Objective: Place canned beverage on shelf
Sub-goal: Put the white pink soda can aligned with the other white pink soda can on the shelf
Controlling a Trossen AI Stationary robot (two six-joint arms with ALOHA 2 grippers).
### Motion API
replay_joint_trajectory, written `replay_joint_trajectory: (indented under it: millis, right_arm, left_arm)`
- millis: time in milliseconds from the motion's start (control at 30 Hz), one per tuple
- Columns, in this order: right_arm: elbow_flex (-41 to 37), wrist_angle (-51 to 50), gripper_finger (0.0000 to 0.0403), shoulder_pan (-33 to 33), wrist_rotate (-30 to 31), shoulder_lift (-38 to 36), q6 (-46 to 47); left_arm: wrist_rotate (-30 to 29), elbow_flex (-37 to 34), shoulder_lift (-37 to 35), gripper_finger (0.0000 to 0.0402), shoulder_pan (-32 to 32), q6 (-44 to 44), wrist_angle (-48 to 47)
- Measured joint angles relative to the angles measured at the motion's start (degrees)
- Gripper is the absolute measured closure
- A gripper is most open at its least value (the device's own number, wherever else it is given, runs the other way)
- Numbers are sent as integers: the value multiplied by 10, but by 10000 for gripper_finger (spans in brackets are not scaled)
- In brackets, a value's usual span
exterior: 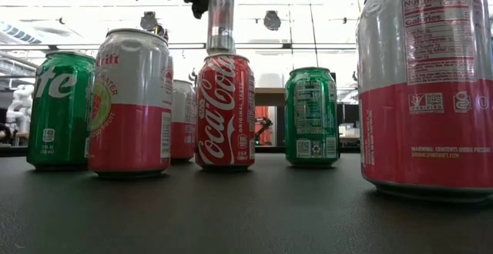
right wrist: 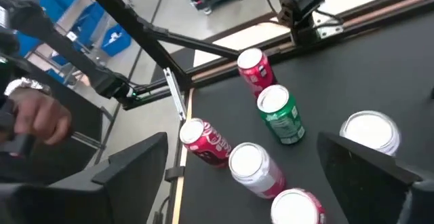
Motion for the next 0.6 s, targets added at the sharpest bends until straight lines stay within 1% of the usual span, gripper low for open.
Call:
replay_joint_trajectory:
  millis: [67, 200, 600]
  right_arm:
    - [0, 1, 46, 12, 3, 7, 4]
    - [0, 1, 46, 25, 5, 16, 11]
    - [0, 0, 46, 24, 3, 24, 16]
  left_arm:
    - [-14, 0, 0, 153, 3, 13, 0]
    - [-16, 0, 0, 153, 11, 29, -2]
    - [-22, -1, 42, 153, 13, 34, 2]
